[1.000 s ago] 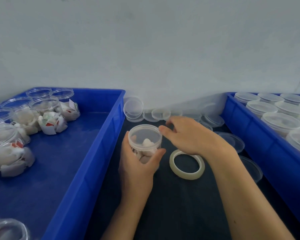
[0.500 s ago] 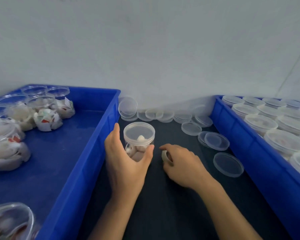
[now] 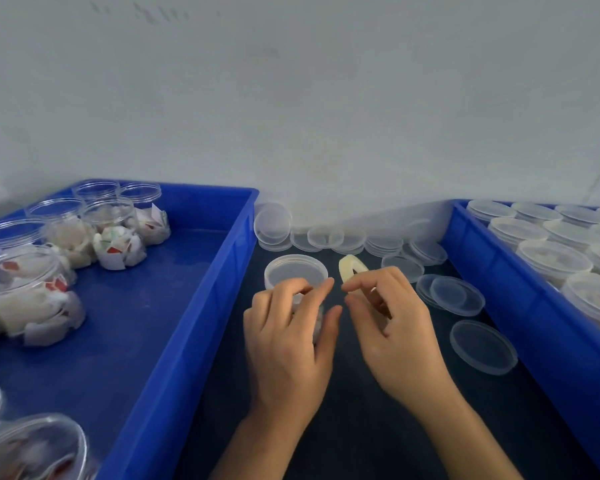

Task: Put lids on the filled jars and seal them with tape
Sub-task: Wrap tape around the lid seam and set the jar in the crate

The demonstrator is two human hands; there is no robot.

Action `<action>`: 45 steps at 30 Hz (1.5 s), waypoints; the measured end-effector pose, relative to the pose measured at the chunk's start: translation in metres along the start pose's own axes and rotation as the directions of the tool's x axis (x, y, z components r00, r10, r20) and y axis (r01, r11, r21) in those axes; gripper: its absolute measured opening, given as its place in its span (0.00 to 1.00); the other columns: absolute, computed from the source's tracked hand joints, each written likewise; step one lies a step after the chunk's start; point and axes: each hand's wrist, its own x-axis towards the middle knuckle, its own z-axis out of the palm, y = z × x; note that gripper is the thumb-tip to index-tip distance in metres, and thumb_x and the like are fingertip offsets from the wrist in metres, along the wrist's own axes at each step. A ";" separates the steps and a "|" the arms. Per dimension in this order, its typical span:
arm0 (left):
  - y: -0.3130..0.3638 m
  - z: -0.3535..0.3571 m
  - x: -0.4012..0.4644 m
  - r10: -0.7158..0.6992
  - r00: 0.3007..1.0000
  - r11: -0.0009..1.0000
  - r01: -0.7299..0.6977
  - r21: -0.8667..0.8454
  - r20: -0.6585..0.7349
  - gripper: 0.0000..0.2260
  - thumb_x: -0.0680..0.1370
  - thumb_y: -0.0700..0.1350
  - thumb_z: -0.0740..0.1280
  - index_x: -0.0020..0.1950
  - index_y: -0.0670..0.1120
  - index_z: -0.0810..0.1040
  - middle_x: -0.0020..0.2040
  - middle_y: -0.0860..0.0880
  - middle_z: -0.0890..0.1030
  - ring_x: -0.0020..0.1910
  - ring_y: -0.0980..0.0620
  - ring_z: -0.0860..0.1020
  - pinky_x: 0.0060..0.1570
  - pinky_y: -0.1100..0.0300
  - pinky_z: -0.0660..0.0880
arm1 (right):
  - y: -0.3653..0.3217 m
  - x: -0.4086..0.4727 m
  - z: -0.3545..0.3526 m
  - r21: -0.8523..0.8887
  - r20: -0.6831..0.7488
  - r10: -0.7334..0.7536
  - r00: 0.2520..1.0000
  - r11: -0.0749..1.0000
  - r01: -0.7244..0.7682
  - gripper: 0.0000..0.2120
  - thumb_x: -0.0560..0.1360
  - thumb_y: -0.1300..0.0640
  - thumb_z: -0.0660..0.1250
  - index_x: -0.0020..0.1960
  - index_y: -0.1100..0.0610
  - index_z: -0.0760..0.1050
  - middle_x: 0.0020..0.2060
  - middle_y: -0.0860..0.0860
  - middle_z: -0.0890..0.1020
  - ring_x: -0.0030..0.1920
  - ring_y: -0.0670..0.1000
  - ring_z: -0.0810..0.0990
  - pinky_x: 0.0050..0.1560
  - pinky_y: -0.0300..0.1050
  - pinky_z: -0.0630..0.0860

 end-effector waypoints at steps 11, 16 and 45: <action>0.013 -0.005 0.003 -0.028 0.999 0.981 0.019 -0.195 -0.041 0.15 0.83 0.57 0.70 0.61 0.47 0.86 0.57 0.53 0.83 0.56 0.52 0.78 0.52 0.51 0.73 | -0.012 -0.001 -0.002 0.628 0.173 0.262 0.950 0.713 -0.311 0.17 0.83 0.54 0.57 0.56 0.54 0.85 0.41 0.55 0.82 0.43 0.52 0.79 0.44 0.48 0.75; 0.014 -0.006 0.004 -0.035 0.999 0.975 0.028 -0.219 -0.025 0.18 0.82 0.55 0.72 0.68 0.48 0.83 0.59 0.53 0.83 0.57 0.51 0.79 0.54 0.51 0.73 | -0.012 -0.002 -0.004 0.560 0.201 0.237 0.950 0.769 -0.310 0.24 0.79 0.67 0.55 0.62 0.52 0.85 0.48 0.58 0.86 0.52 0.56 0.85 0.49 0.57 0.79; 0.003 -0.003 -0.002 -0.047 0.999 0.980 0.047 -0.195 0.005 0.04 0.84 0.45 0.71 0.53 0.46 0.84 0.50 0.56 0.84 0.49 0.55 0.79 0.45 0.51 0.75 | -0.007 -0.007 0.003 0.335 0.247 0.197 0.949 0.901 -0.274 0.28 0.79 0.76 0.63 0.67 0.47 0.79 0.55 0.46 0.79 0.51 0.52 0.84 0.50 0.44 0.81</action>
